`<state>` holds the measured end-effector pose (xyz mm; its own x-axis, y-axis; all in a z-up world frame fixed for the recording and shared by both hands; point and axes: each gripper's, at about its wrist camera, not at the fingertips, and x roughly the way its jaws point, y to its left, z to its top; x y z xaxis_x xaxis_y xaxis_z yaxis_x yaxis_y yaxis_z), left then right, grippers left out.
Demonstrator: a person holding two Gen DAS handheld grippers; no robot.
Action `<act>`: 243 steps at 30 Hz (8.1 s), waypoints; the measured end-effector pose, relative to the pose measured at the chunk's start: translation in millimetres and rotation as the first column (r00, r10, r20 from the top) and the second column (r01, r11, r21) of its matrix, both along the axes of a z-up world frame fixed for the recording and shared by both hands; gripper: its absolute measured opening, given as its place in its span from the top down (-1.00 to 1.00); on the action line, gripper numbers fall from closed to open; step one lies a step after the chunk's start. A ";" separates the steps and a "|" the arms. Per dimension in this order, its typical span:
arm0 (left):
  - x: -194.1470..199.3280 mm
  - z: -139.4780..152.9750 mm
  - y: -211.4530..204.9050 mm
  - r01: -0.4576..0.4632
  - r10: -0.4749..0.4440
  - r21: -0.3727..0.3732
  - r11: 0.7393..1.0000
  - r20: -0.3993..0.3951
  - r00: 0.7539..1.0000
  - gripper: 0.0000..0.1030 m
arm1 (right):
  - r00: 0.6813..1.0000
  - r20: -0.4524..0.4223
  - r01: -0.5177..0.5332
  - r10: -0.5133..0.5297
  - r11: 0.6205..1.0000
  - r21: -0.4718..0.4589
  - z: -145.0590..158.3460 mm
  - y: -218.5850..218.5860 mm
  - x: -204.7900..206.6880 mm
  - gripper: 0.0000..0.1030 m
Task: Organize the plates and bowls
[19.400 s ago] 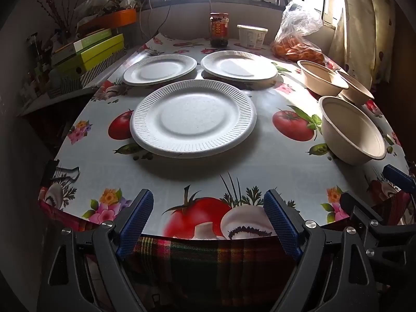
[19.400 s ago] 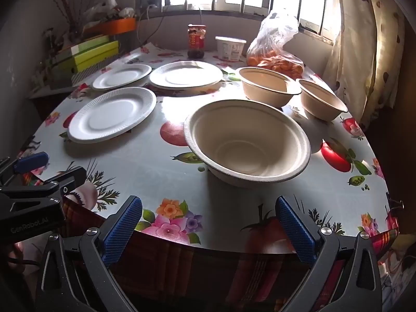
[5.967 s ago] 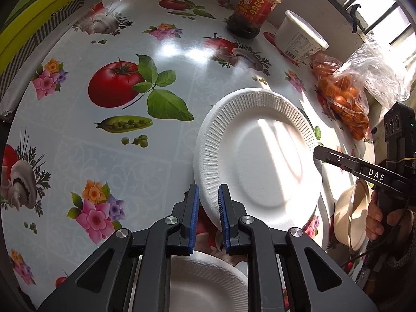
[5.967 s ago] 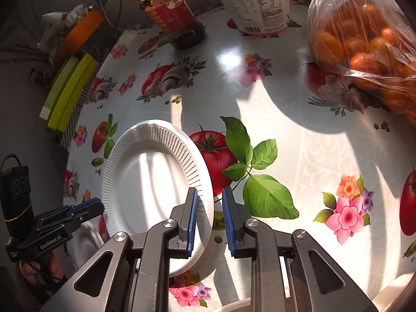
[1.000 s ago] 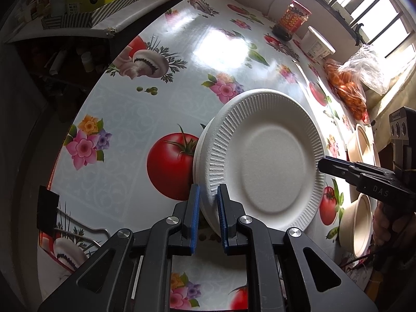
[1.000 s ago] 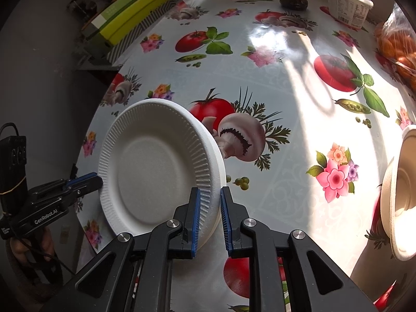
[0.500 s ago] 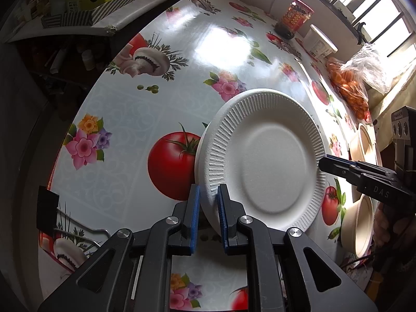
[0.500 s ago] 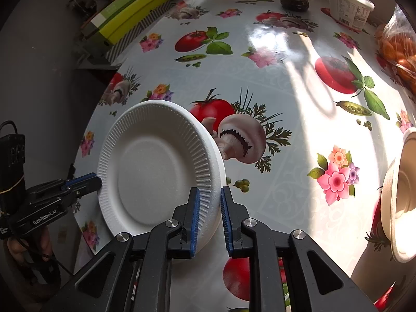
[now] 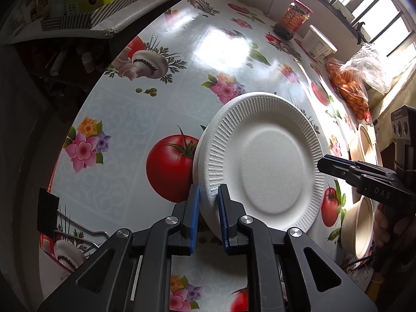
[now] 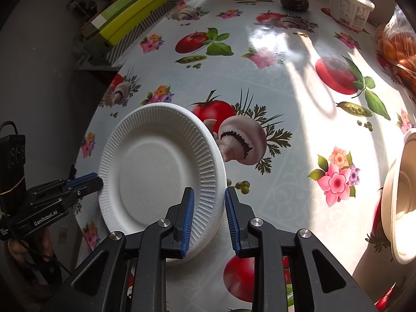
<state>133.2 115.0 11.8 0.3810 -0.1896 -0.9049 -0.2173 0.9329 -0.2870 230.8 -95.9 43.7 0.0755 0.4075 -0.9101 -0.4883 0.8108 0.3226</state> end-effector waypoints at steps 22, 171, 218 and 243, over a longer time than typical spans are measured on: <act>-11.6 14.2 -4.2 -0.014 0.004 0.112 0.994 0.088 0.996 0.48 | 0.998 0.066 0.019 -0.022 0.999 0.038 14.4 -3.4 -11.4 0.15; 74.3 11.6 -252.9 0.570 -0.571 0.050 0.820 0.106 0.814 0.48 | 0.858 0.206 0.415 -0.471 0.871 0.265 34.6 -258.9 -108.2 0.10; -1.9 16.3 -271.4 0.672 -0.669 -0.011 0.741 0.082 0.739 0.57 | 0.826 0.136 0.487 -0.547 0.813 0.319 19.6 -280.1 -149.3 0.74; 25.8 12.2 -324.3 0.725 -0.719 -0.041 0.688 0.100 0.688 0.57 | 0.748 0.150 0.595 -0.646 0.754 0.278 21.0 -333.5 -125.6 0.71</act>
<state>159.0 -209.3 24.0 0.1599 -0.4954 -0.8538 0.5380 0.7690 -0.3454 105.2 -429.4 64.7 0.5656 0.3666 -0.7387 0.0229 0.8884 0.4584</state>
